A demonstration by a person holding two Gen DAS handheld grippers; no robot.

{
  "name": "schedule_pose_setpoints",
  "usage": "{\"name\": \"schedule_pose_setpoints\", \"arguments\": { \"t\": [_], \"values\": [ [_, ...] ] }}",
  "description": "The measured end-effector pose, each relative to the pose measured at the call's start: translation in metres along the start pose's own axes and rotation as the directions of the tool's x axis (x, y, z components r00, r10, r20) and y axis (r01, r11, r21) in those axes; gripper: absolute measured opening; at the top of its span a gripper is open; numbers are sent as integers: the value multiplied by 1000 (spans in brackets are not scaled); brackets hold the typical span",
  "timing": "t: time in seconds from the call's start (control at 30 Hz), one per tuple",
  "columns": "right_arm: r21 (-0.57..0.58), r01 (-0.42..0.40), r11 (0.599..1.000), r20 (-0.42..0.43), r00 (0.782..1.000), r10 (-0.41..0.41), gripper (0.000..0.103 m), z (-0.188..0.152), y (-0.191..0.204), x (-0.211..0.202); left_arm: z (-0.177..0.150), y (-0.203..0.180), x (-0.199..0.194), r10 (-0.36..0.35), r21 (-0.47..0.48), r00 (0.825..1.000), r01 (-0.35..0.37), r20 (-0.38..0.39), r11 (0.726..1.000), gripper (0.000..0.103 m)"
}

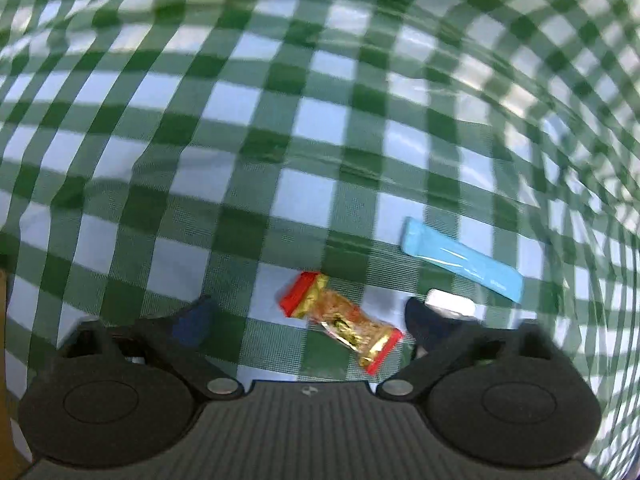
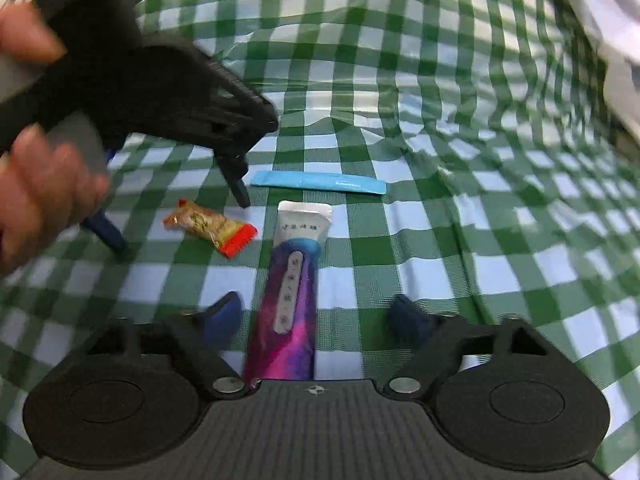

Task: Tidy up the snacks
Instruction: 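Grasp the red-wrapped candy with the left gripper while the right grasps the toothpaste tube, then carry the red-wrapped candy and toothpaste tube over the box with both grippers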

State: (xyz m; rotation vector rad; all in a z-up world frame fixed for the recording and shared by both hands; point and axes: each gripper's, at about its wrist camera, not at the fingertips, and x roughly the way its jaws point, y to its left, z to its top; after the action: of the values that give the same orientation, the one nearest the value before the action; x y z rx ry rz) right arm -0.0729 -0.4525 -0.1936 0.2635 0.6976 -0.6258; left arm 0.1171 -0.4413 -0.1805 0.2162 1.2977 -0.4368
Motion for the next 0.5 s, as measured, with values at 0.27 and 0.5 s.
{"name": "schedule_pose_setpoints", "arguments": {
  "t": [0.27,0.5],
  "values": [
    [29,-14,999,-27,1000,15,23,5,-5,-11,-13,-8,-28,-6,127,1000,4,21,992,18],
    [140,10,990,18,1000,-13,23,9,-21,-69,-54,21,-108,-76,253,991,46,108,966,18]
  ]
}}
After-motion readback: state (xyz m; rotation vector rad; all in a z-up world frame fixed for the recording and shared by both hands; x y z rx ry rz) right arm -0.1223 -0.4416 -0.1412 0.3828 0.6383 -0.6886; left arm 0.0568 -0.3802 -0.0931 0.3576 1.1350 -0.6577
